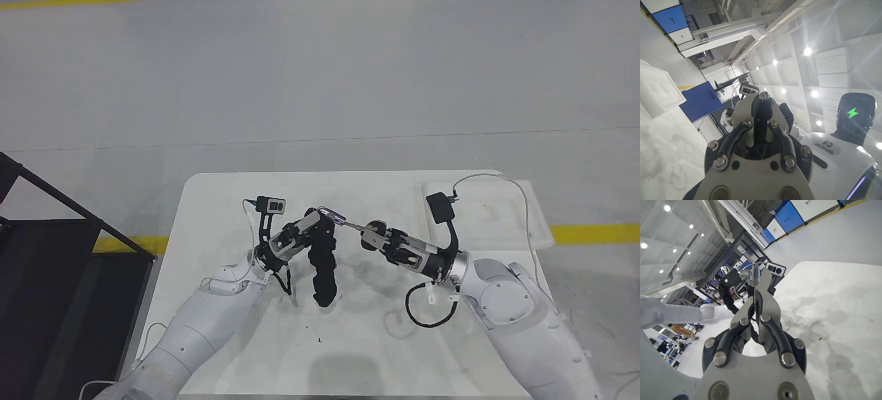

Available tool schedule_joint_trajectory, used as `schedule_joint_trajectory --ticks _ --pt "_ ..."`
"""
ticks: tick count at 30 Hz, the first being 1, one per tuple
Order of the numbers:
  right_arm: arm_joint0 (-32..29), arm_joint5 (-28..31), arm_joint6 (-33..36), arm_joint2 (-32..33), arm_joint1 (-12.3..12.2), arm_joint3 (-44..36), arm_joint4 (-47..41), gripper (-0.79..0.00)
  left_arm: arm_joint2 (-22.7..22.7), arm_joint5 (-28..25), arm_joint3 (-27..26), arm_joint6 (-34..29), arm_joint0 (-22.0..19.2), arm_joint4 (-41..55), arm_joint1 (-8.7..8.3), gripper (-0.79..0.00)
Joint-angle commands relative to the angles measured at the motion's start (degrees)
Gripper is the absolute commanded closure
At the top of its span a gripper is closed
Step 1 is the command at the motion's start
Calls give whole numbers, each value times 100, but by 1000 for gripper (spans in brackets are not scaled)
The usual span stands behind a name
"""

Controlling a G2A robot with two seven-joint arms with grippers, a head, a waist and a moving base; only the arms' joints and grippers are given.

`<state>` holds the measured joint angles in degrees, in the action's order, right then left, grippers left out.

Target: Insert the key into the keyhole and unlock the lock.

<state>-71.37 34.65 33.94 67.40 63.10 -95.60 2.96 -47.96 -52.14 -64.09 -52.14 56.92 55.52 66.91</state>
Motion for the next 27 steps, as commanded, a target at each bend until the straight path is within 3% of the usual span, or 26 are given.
schedule_joint_trajectory --ticks 1,27 --pt "17 -3 20 -20 3 9 6 0 0 0 0 0 0 0 0 0" --pt "313 0 54 -230 56 175 -12 0 0 0 0 0 0 0 0 0"
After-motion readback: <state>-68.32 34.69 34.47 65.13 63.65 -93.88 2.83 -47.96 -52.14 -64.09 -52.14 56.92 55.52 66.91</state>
